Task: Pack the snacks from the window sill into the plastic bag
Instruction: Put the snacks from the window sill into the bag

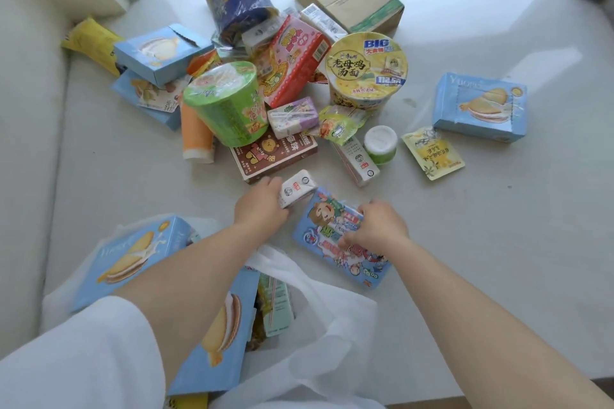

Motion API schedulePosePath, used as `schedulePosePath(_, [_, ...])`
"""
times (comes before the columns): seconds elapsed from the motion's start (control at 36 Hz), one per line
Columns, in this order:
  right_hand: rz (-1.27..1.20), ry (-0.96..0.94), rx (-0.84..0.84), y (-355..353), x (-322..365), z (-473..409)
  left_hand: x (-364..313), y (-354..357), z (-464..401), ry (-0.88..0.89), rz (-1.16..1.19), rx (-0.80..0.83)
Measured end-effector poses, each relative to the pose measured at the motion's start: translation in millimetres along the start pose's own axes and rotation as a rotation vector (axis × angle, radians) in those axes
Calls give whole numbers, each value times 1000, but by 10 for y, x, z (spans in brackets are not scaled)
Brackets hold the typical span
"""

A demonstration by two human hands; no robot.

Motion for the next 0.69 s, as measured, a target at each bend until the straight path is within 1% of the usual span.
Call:
schedulePosePath(0.11, [72, -37, -138, -248, -114, 24, -348, -223, -158, 165, 26, -91])
schedulePosePath(0.17, [99, -30, -158, -334, -190, 23, -517, -301, -257, 248, -49, -106])
schedulePosePath(0.25, [74, 3, -152, -401, -298, 38, -726, -370, -404, 359, -234, -98])
schedulePosePath(0.33, [45, 29, -141, -402, -364, 47, -895, -374, -528, 432, -344, -66])
schedulePosePath(0.42, [12, 55, -141, -389, -392, 48, -987, -376, -648, 448, -382, 8])
schedulePosePath(0.56, [-1, 64, -162, -367, -368, 59, -1021, -360, -845, 542, -518, 120])
schedulePosePath(0.69, [8, 60, -211, -344, -361, 85, -1051, -314, -917, 643, -597, 93])
Point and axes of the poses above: each hand's wrist, its own z-axis away from the middle knuckle, its own y-axis out of the palm, x = y × z, the point moved 4 cm from there along -z, towards the middle knuckle, and after that the axes turned 3 degrees about -x, right-handed, at the moved point
